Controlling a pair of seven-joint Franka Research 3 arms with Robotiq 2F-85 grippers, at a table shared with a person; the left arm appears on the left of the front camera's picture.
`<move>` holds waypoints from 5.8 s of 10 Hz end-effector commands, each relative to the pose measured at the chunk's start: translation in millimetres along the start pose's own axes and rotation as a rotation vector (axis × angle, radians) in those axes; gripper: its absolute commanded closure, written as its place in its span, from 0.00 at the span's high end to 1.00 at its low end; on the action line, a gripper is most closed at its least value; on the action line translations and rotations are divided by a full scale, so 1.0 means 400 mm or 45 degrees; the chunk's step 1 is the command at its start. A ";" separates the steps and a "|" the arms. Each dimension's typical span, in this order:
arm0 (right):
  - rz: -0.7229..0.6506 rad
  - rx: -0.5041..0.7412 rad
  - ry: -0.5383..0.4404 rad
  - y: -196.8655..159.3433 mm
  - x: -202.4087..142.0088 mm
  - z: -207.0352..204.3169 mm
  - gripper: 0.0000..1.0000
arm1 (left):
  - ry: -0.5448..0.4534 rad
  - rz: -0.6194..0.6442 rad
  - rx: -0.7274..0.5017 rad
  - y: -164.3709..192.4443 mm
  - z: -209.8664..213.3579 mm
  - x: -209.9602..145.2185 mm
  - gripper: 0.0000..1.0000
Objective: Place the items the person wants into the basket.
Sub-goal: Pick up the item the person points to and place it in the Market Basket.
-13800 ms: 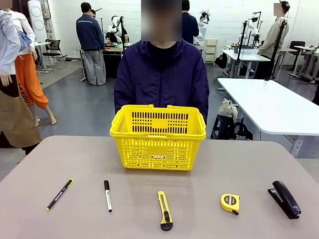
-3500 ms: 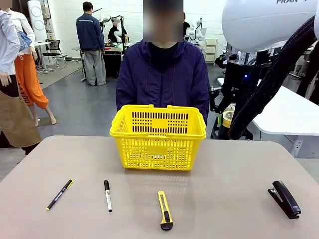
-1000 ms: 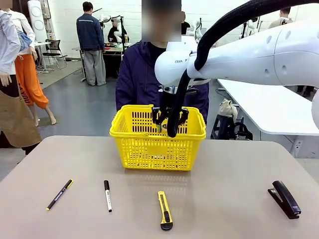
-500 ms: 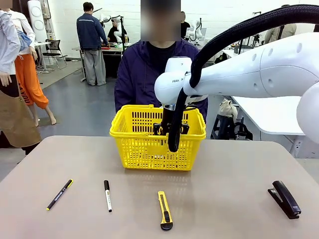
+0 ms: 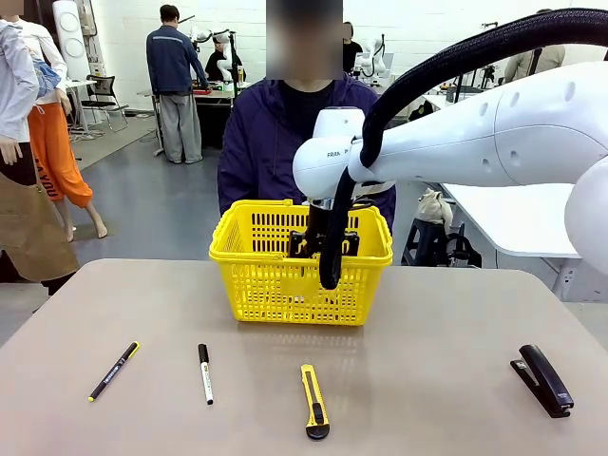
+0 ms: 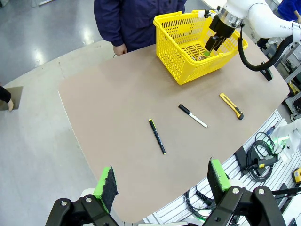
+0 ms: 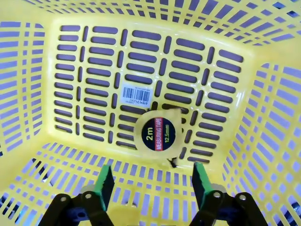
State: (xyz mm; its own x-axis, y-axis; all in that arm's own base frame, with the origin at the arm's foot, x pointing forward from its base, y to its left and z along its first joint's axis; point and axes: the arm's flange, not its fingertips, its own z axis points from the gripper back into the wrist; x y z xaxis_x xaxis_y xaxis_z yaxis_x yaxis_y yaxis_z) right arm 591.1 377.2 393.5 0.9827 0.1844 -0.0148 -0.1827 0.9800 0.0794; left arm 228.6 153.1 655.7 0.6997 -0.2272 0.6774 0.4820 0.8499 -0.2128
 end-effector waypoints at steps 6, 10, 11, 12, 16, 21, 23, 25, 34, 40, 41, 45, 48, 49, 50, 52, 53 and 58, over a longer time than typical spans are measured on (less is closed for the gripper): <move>0.046 -0.007 -0.006 -0.007 -0.014 0.005 1.00 | -0.004 -0.009 -0.006 0.000 0.000 0.001 1.00; -0.008 -0.001 0.050 -0.015 -0.064 0.143 1.00 | -0.004 -0.009 -0.006 0.000 0.000 0.001 1.00; -0.018 0.000 0.000 -0.024 -0.090 0.224 1.00 | -0.004 -0.009 -0.006 0.000 0.000 0.001 1.00; -0.044 0.007 -0.026 -0.044 -0.123 0.315 1.00 | -0.004 -0.009 -0.006 0.000 0.000 0.001 1.00; -0.103 0.018 -0.170 -0.162 -0.322 0.501 1.00 | -0.004 -0.009 -0.006 0.000 0.000 0.001 1.00; -0.020 0.022 -0.194 -0.281 -0.538 0.433 1.00 | -0.004 -0.009 -0.006 0.000 0.000 0.001 1.00; -0.025 0.029 -0.215 -0.290 -0.557 0.410 1.00 | -0.004 -0.009 -0.006 0.000 0.000 0.001 1.00; -0.092 -0.011 -0.202 -0.290 -0.528 0.398 1.00 | -0.004 -0.009 -0.006 0.000 0.000 0.001 1.00; -0.044 -0.013 -0.193 -0.281 -0.556 0.410 1.00 | -0.004 -0.009 -0.006 0.000 0.000 0.001 1.00; -0.044 -0.013 -0.193 -0.281 -0.556 0.410 1.00 | -0.004 -0.009 -0.006 0.000 0.000 0.001 1.00; -0.044 -0.013 -0.193 -0.281 -0.556 0.410 1.00 | -0.004 -0.009 -0.006 0.000 0.000 0.001 1.00; -0.044 -0.013 -0.193 -0.281 -0.556 0.410 1.00 | -0.004 -0.009 -0.006 0.000 0.000 0.001 1.00; 0.143 0.172 -0.213 -0.386 -0.606 0.481 1.00 | -0.004 -0.009 -0.006 0.000 0.000 0.001 1.00; 0.205 0.286 -0.252 -0.438 -0.642 0.520 1.00 | -0.004 -0.009 -0.006 0.000 0.000 0.001 1.00; 0.307 0.409 -0.284 -0.496 -0.685 0.563 1.00 | -0.004 -0.009 -0.006 0.000 0.000 0.001 1.00; 0.632 0.634 -0.372 -0.633 -0.799 0.636 1.00 | -0.004 -0.009 -0.006 0.000 0.000 0.001 1.00; 0.793 0.748 -0.462 -0.729 -0.864 0.663 1.00 | -0.004 -0.009 -0.006 0.000 0.000 0.001 1.00; 0.628 0.672 -1.018 -0.999 -1.014 0.612 1.00 | -0.004 -0.009 -0.006 0.000 0.000 0.001 1.00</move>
State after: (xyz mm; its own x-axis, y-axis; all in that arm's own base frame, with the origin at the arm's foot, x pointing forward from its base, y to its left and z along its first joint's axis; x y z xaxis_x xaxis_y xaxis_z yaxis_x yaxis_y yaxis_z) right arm 270.3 -128.1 630.7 0.5990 0.3180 0.7349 -0.7375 0.5766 0.3516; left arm 228.7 153.2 655.7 0.6996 -0.2271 0.6775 0.4820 0.8499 -0.2130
